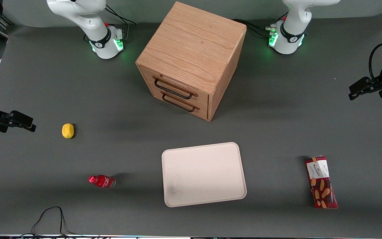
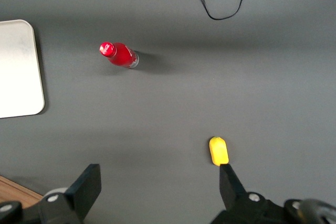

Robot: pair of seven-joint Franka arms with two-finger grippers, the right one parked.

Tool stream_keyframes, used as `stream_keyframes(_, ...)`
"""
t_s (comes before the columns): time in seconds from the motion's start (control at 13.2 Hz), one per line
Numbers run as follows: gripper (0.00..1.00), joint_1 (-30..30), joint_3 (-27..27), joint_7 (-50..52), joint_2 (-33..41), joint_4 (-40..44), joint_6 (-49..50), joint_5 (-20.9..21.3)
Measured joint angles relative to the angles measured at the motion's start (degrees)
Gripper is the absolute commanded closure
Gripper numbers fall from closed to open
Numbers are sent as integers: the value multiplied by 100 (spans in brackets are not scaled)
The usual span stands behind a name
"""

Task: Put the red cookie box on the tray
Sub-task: 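Move the open left gripper down toward the red tartan cookie box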

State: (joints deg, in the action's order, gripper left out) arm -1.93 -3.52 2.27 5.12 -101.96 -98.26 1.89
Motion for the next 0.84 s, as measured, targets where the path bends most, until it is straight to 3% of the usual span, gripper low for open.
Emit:
stream_keyframes(0.53,0,4,70,-3,-63,28,25,0)
stream_keyframes(0.84,0,14,73,-20,-1223,639,-273,2)
